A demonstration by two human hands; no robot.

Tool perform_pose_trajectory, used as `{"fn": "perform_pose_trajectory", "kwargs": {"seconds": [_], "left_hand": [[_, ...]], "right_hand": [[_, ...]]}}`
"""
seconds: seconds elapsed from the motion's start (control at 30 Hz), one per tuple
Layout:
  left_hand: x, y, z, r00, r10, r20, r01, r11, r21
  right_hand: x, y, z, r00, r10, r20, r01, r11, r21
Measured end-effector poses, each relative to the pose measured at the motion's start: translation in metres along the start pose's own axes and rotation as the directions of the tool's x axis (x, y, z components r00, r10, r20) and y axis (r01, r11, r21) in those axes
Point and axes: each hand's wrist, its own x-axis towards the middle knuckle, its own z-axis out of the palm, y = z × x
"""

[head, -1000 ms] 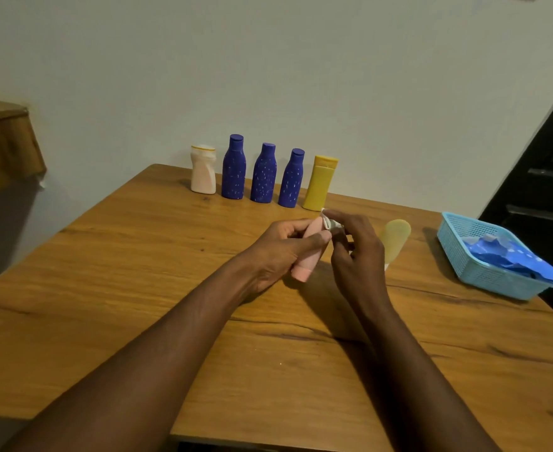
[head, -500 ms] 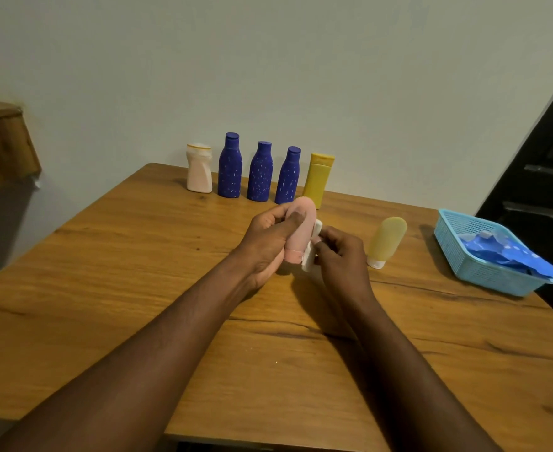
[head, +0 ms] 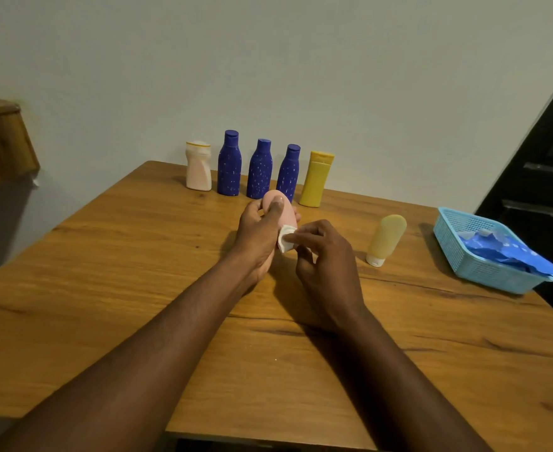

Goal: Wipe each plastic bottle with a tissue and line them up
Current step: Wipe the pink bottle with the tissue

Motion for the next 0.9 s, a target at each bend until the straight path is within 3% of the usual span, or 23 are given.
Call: {"fn": "perform_pose_trajectory", "kwargs": {"seconds": [0.17,0.3,0.37,0.5,0.57,0.63,0.77,0.9], "left_hand": [[0.002,0.001,0.000,1.000,-0.010,0.012,0.011,0.999,-0.048],[0.002,0.003,-0.002,0.999,-0.032,0.043,0.037,0.994,-0.103],[0.002,0.003,-0.004,0.995,-0.060,0.084,0.073,0.985,-0.157],[0.001,0.003,-0.002,0.989,-0.055,0.139,0.086,0.970,-0.227],[-0.001,0.004,0.000,0.993,-0.006,0.122,0.033,0.975,-0.220],[-0.003,0.005,0.002,0.994,0.062,0.089,-0.047,0.985,-0.164],[-0.002,0.000,0.004,0.966,0.249,0.068,-0.253,0.965,0.066],[-0.001,-0.005,0.007,0.944,0.326,0.060,-0.331,0.929,0.163]], "right_hand": [[0.004,0.008,-0.004,0.985,0.152,-0.079,-0.138,0.976,0.166],[0.005,0.013,-0.004,0.963,0.270,0.007,-0.261,0.921,0.288],[0.006,0.014,-0.005,0.924,0.372,0.095,-0.378,0.842,0.384],[0.008,0.005,-0.010,0.748,0.517,0.416,-0.634,0.374,0.676],[0.009,0.000,-0.011,0.684,0.516,0.515,-0.664,0.148,0.733],[0.010,-0.004,-0.009,0.645,0.519,0.562,-0.662,0.010,0.750],[0.011,-0.001,-0.004,0.613,0.553,0.564,-0.632,-0.084,0.770],[0.011,0.002,-0.007,0.617,0.619,0.485,-0.605,-0.021,0.796]]}}
